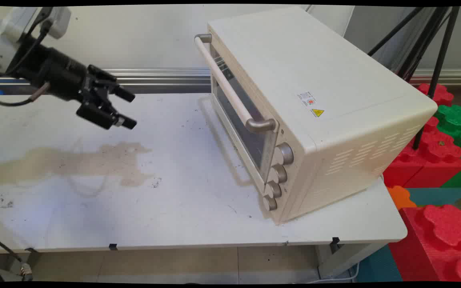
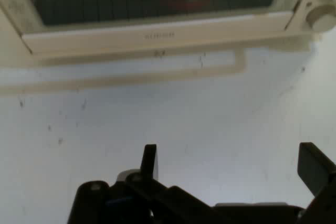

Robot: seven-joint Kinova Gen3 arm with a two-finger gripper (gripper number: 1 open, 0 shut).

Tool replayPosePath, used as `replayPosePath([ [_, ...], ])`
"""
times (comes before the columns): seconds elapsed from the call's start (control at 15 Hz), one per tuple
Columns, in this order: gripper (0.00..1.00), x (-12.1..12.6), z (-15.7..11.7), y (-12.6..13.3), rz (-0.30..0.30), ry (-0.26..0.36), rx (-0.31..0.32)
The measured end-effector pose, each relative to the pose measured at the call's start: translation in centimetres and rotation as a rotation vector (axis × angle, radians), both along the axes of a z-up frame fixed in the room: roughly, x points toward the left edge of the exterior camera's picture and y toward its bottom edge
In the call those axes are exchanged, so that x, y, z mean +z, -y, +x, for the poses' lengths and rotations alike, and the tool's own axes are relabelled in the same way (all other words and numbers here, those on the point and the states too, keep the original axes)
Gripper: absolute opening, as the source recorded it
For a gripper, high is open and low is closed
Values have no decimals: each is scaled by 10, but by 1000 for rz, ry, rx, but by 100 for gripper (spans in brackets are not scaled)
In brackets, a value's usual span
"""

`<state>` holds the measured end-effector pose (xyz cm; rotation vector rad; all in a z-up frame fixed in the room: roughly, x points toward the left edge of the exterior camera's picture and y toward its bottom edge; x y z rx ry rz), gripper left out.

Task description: Open the oven

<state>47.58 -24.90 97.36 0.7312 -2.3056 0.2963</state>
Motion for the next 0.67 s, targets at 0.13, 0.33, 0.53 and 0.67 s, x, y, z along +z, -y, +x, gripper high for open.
replayPosePath([
  [0.13,100,7,-7,5,-9,-15,-4],
  [0.33,100,23,-22,18,-32,-51,-11],
  [0.53,100,40,-36,31,-53,-78,-11],
  [0.67,100,50,-44,40,-65,-98,-4],
])
